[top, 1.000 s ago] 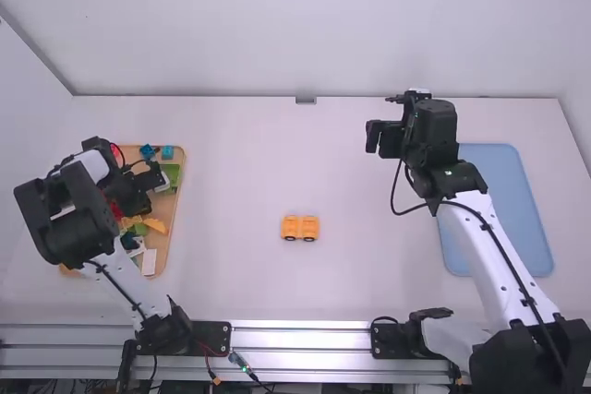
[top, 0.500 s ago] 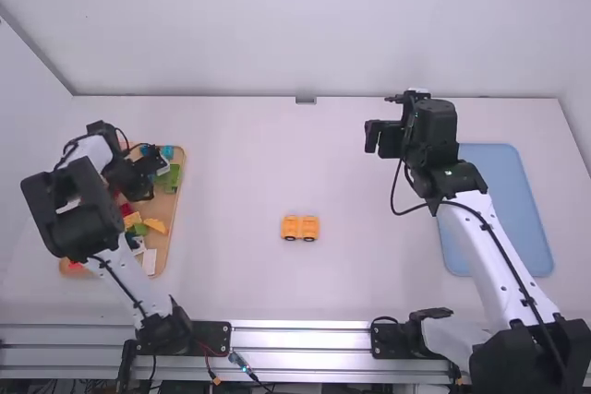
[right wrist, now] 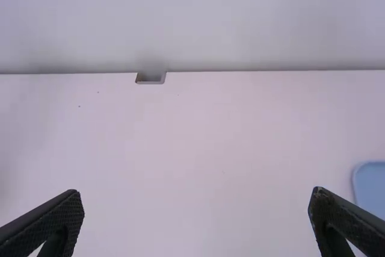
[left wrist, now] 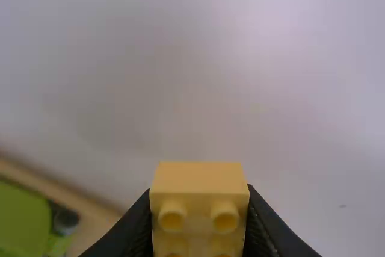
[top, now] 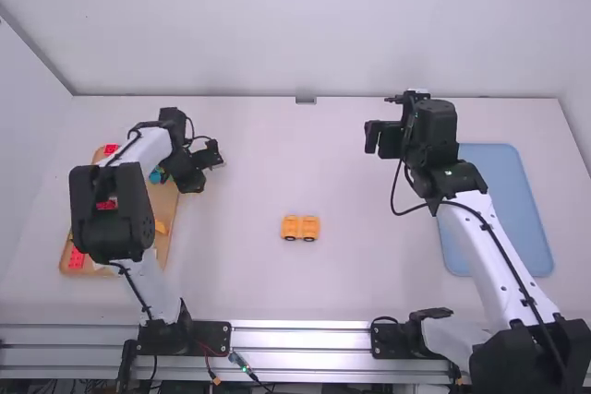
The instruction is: Assemble lego blocks to make yellow taxi
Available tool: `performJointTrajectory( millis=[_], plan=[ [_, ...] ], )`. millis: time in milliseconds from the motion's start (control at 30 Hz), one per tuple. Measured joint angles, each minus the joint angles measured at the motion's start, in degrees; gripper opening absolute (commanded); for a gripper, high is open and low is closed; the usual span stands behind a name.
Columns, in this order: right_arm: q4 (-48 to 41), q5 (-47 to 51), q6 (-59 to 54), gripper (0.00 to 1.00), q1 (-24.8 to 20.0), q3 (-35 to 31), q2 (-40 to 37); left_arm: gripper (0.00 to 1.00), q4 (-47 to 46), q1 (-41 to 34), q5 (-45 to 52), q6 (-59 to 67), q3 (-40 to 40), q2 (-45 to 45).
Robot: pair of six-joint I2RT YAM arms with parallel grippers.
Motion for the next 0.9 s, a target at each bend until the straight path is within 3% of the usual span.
performJointTrajectory(
  millis=[33, 100, 233, 367, 900],
  plan=[
    [0.0, 0.0, -0.2, 0.99, 0.0, 0.0, 0.0, 0.09, 0.0, 0.0, 0.0, 0.0, 0.0, 0.0],
    [-0.3, 0.0, 0.0, 0.99, 0.0, 0.0, 0.0, 0.22, 2.8, -4.5, 0.7, 0.4, -4.9, -5.5],
    [-1.1, -0.1, -0.1, 0.99, 0.0, 0.0, 0.0, 0.21, 6.6, -9.6, 4.0, 2.8, -11.6, -12.2],
    [-1.3, 0.0, -0.1, 0.99, 0.0, 0.0, 0.0, 0.19, 10.1, -13.7, 6.1, 3.9, -16.0, -12.5],
    [-2.6, 0.0, 0.0, 0.99, 0.0, 0.0, 0.0, 0.24, 10.2, -24.7, 8.1, 3.8, -16.9, -6.2]
  ],
)
